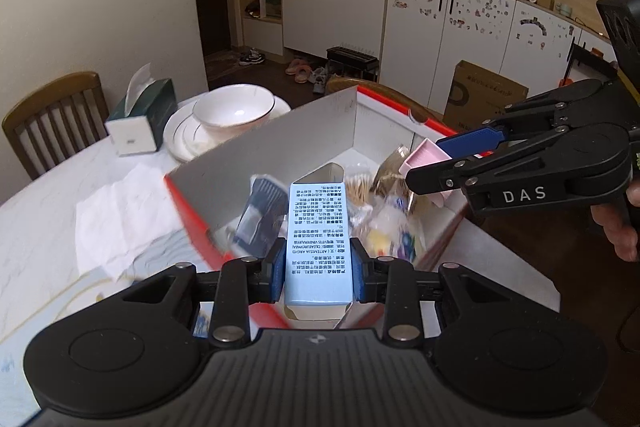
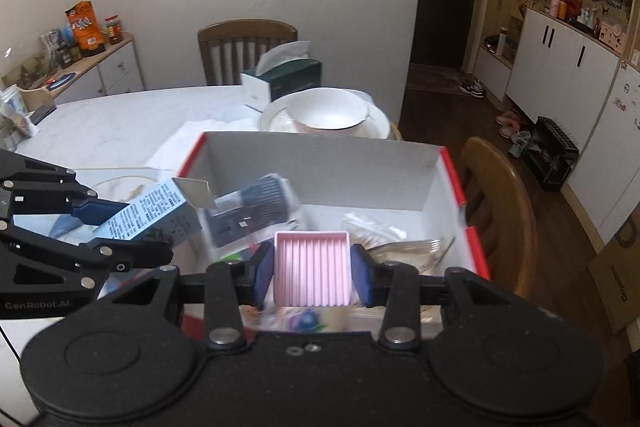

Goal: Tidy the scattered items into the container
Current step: 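Carry the milk carton and pink square over the red box with both grippers, then lower the carton and pink square into the box and open both grippers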

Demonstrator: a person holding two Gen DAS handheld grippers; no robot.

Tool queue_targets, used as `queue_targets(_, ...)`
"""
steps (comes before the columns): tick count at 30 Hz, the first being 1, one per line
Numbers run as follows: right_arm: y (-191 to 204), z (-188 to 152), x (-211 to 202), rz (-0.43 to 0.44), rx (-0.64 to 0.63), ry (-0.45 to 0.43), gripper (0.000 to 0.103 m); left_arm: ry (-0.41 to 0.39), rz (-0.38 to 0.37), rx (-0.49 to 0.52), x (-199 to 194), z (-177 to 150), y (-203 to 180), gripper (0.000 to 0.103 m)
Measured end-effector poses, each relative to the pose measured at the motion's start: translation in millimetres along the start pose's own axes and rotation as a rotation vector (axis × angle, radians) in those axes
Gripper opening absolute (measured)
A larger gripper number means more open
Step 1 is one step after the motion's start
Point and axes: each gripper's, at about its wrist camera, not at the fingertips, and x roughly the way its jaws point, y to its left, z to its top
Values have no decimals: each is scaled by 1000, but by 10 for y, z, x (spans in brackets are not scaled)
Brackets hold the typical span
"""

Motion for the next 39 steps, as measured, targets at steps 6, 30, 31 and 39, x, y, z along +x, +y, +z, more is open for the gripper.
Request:
queue_targets(6, -245, 153, 182, 18, 11, 18, 40, 18, 19, 25, 292, 239, -80, 30)
queue_targets(30, -697, 396, 1264, 26, 71, 200, 40, 245, 20, -49, 1324, 570, -53, 30)
queue_targets(31, -695, 394, 1297, 27, 67, 209, 40, 253, 24, -51, 1349, 565, -52, 30)
queue_targets(39, -613, 335, 1410, 28, -4, 253, 40, 290, 31, -40, 1478, 511, -69, 30)
